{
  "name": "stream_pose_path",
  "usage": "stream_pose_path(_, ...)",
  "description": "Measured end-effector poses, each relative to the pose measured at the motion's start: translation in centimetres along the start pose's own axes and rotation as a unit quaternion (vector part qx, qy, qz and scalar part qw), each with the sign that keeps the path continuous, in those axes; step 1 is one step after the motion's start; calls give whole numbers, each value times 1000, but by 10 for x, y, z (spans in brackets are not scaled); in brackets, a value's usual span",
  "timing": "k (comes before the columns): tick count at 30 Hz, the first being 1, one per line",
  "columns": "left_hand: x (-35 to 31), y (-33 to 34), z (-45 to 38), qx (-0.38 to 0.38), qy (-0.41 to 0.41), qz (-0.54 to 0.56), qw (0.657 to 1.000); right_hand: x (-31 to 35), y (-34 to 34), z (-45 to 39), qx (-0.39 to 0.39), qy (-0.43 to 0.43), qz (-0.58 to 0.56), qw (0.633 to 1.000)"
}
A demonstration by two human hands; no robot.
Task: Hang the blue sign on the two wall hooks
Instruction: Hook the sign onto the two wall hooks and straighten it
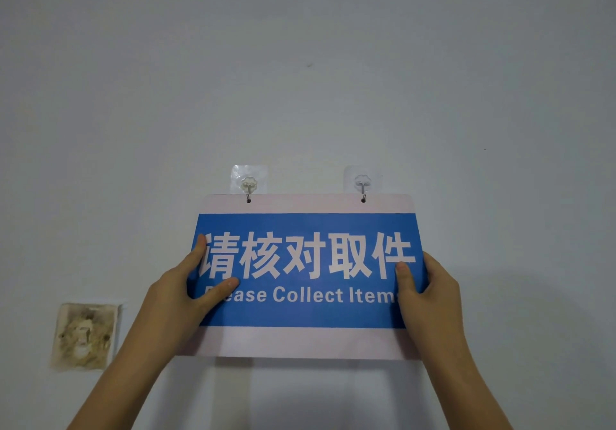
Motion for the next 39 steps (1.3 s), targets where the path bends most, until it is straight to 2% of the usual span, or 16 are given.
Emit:
stream_pose_path(15, 7, 4, -4, -18, 13, 2, 1000, -10, 4, 2, -9, 3, -10, 1000)
stream_pose_path(25, 10, 6, -7, -26, 26, 0, 999, -9, -13, 0, -19, -10, 141, 990)
stream_pose_path(30, 9, 5, -6, -40, 44, -12, 998, -4, -15, -4, -5, -20, 171, 985)
stream_pose_path(39, 7, 8, -8, -52, 22, -66, 996, 0, -16, -2, -18, -21, 215, 976)
Point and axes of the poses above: each hand's wrist, its own z-axis away from the middle knuckle, its own y-axis out of the palm, x = y × z, the point moved 8 cm from there along -z, towards the middle knuckle, and after that the axes turned 10 degrees about -y, right-handed, at the moved point
